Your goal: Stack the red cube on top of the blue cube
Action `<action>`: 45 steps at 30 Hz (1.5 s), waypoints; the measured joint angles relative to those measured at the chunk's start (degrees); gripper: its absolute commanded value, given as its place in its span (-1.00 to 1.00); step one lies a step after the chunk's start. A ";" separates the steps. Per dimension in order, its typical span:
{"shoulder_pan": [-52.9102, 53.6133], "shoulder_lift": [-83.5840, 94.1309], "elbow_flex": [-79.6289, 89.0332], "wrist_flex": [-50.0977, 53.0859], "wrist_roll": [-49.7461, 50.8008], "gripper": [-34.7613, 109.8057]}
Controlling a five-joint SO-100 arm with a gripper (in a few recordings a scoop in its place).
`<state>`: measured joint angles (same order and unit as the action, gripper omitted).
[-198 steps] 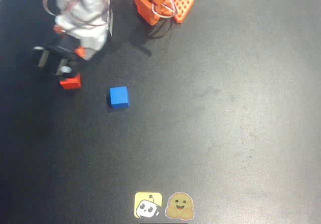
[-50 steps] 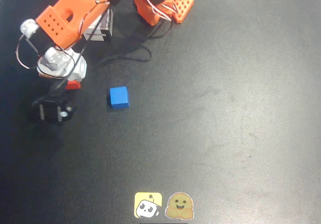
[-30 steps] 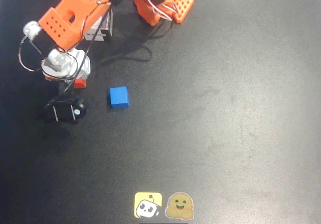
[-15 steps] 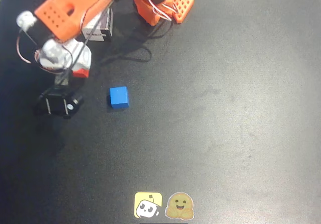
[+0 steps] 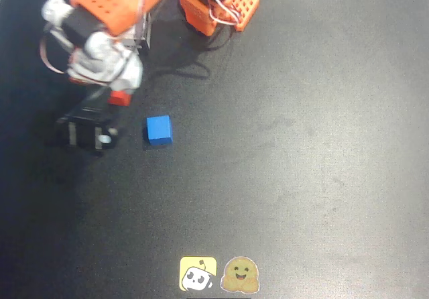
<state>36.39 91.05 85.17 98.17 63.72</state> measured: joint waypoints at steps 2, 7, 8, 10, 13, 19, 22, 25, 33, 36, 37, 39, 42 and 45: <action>-2.29 1.85 2.90 -1.67 1.23 -0.52; -5.80 5.89 9.93 -6.42 2.90 -0.52; -6.33 6.50 10.99 -7.21 3.16 -0.52; -7.47 7.38 12.66 -8.53 3.60 -0.52; -8.96 7.73 14.59 -10.20 3.96 -0.52; -10.46 8.88 18.28 -13.54 4.57 -0.52; -10.90 8.88 19.42 -14.85 5.01 -0.52; -11.25 8.88 20.92 -16.35 6.24 -0.52; -13.01 9.76 24.70 -19.86 8.09 -0.52; -13.27 10.46 25.31 -20.57 8.44 -0.52; -13.27 10.72 25.58 -20.65 8.61 -0.52; -13.27 11.43 26.10 -20.65 8.70 -0.52; -13.27 12.22 26.46 -20.83 8.70 -0.52; -13.36 12.30 26.46 -21.80 8.70 -0.52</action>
<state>23.03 103.36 111.62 76.38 72.42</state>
